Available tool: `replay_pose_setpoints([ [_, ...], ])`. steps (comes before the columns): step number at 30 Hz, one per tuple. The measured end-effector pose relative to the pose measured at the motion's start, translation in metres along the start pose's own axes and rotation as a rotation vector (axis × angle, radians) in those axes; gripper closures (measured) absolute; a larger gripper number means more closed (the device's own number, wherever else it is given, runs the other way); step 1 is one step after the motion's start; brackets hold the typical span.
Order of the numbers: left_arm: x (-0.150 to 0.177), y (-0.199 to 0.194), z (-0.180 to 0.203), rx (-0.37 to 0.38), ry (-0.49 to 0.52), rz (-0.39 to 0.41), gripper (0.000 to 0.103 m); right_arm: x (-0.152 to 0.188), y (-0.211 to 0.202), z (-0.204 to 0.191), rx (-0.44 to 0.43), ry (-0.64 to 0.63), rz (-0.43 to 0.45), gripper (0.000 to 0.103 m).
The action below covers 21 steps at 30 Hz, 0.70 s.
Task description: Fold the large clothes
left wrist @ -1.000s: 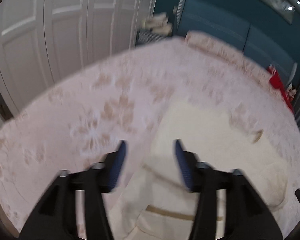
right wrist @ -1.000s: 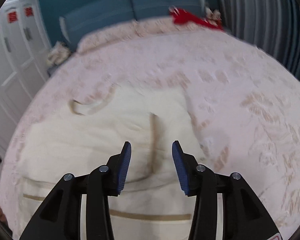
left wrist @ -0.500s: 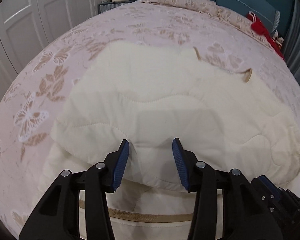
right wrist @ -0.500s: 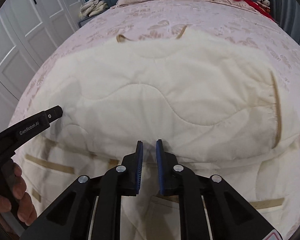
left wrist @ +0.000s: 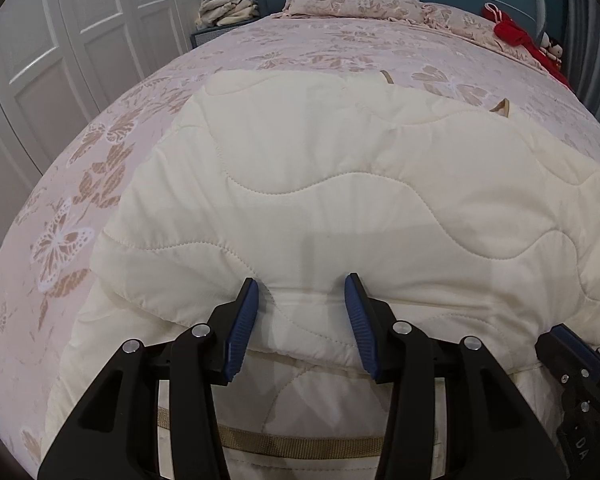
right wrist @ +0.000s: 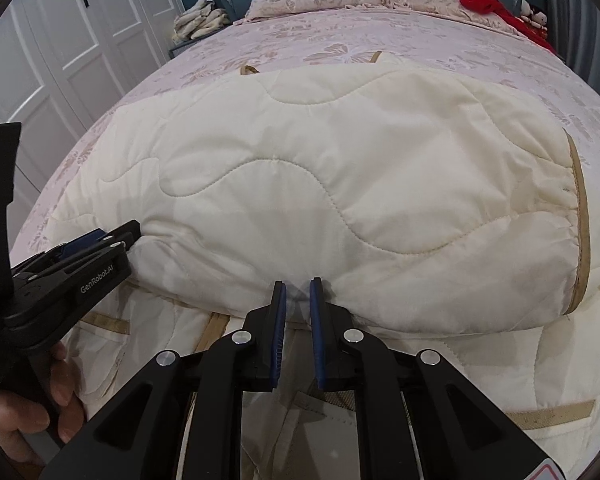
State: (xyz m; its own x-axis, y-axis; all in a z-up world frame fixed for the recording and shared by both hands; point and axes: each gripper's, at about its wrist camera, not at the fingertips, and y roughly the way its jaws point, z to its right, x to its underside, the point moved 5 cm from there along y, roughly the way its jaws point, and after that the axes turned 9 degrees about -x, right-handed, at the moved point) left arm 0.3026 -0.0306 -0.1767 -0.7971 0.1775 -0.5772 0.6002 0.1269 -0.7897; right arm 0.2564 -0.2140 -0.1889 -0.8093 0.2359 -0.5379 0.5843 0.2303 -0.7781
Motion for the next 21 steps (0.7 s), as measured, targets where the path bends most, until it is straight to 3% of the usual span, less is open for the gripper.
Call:
replay_pose_setpoints([
  [3, -0.014, -0.015, -0.013, 0.075, -0.003, -0.035, 0.059, -0.008, -0.016, -0.005, -0.025, -0.014, -0.043, 0.089],
  [4, -0.025, -0.027, -0.023, 0.106, -0.028, -0.014, 0.059, -0.011, -0.024, -0.007, -0.035, -0.017, -0.040, 0.082],
  [7, -0.065, -0.051, -0.045, 0.092, -0.037, 0.098, 0.056, -0.042, -0.053, -0.015, -0.059, -0.051, 0.049, 0.060],
  [10, -0.111, -0.045, -0.053, 0.083, -0.065, 0.125, 0.053, -0.087, -0.052, -0.023, -0.085, -0.048, 0.104, 0.057],
  [16, -0.165, 0.018, -0.038, 0.080, -0.091, 0.033, 0.049, -0.169, 0.013, -0.031, -0.157, 0.030, 0.094, 0.056],
  [21, -0.163, 0.083, -0.034, 0.052, -0.127, -0.098, 0.049, -0.195, 0.086, -0.028, -0.177, 0.085, -0.009, 0.056],
])
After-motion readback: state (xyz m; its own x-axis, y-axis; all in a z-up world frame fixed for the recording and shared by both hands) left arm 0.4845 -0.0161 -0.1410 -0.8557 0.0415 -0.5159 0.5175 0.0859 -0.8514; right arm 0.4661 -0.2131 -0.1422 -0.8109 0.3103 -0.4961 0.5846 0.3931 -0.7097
